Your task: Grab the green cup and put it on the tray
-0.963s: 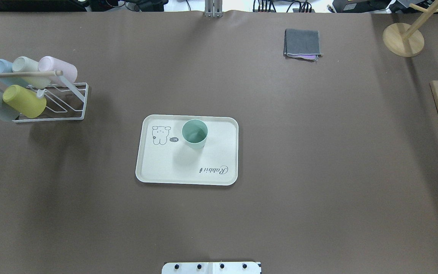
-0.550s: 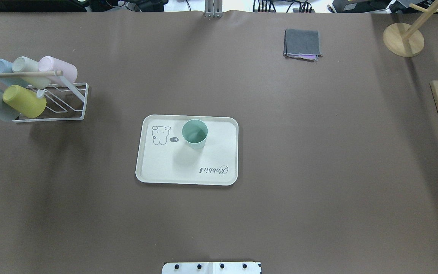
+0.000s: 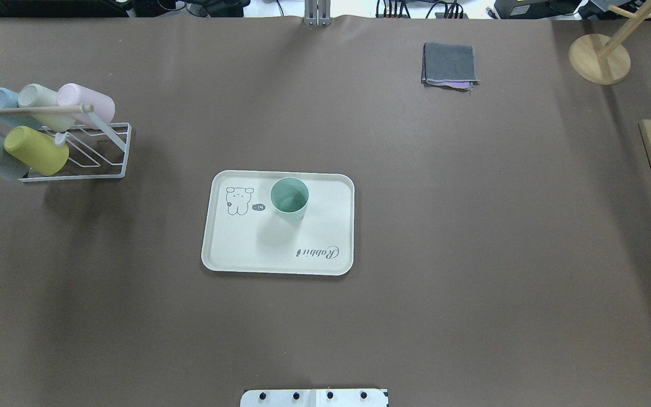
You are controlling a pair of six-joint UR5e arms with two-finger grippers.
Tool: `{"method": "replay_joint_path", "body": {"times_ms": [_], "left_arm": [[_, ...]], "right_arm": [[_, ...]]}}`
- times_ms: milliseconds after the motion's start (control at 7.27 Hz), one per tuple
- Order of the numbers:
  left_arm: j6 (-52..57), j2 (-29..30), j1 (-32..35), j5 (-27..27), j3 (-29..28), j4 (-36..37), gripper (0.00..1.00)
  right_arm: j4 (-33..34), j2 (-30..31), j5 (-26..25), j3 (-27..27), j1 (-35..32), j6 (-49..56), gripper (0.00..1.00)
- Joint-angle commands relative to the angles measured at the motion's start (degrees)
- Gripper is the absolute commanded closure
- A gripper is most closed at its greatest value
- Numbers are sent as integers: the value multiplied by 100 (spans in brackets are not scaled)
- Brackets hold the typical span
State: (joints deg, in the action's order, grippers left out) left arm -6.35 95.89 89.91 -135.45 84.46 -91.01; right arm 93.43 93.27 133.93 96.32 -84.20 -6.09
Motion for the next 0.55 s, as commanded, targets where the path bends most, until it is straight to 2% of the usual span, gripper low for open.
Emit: {"method": "replay_joint_path", "body": {"times_ms": [0,413], "left_arm": [[-6,0,0,1,17,4,2],[-6,-9,9,1,70,5,2]], "right_arm": [[0,-10,-16,-17,0,3,0],[0,-27,-7,-130,9,-15,0]]}}
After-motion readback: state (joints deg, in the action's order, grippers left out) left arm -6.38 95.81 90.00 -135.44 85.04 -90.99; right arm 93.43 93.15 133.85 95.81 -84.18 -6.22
